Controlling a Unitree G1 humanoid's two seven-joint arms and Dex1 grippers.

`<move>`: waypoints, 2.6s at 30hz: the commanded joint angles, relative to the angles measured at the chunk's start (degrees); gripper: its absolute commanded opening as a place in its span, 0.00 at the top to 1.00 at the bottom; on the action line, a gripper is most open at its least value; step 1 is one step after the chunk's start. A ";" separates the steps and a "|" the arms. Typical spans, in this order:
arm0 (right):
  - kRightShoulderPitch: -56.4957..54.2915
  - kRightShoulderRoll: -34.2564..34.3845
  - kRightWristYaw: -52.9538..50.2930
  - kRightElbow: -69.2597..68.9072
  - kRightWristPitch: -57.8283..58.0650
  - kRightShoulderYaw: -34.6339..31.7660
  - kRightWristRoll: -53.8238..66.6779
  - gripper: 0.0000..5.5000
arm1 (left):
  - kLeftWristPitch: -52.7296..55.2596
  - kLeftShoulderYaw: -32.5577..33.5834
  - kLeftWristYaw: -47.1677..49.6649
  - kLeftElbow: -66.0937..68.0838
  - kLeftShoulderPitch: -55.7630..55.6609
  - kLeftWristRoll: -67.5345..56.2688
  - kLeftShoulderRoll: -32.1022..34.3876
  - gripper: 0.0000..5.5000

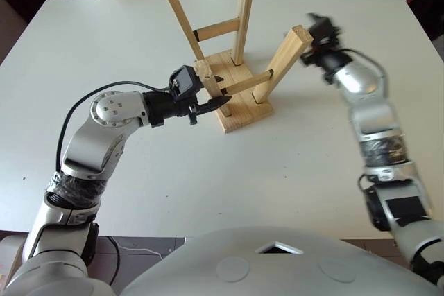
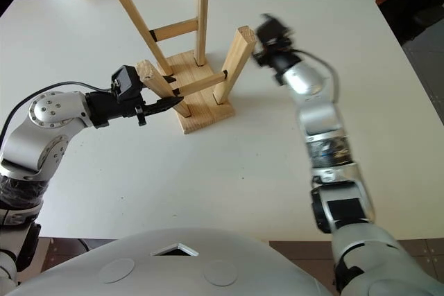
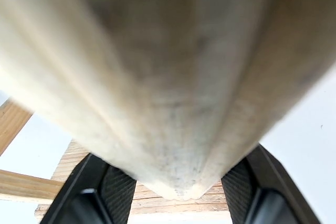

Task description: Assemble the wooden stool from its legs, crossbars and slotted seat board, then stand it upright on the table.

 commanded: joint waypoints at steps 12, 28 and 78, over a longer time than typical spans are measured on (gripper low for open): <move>1.92 -5.97 4.56 -11.77 13.19 -2.77 6.83 0.43 | 5.16 -2.97 0.87 1.69 0.24 4.51 2.00 0.63; -0.82 8.84 0.23 -21.88 28.21 2.39 18.18 0.43 | 4.01 -3.81 0.29 3.37 0.37 5.37 2.80 0.63; 0.42 -7.91 8.64 3.47 7.28 -0.48 -3.94 0.43 | 2.56 -8.43 0.56 -8.86 9.37 9.74 -3.78 0.02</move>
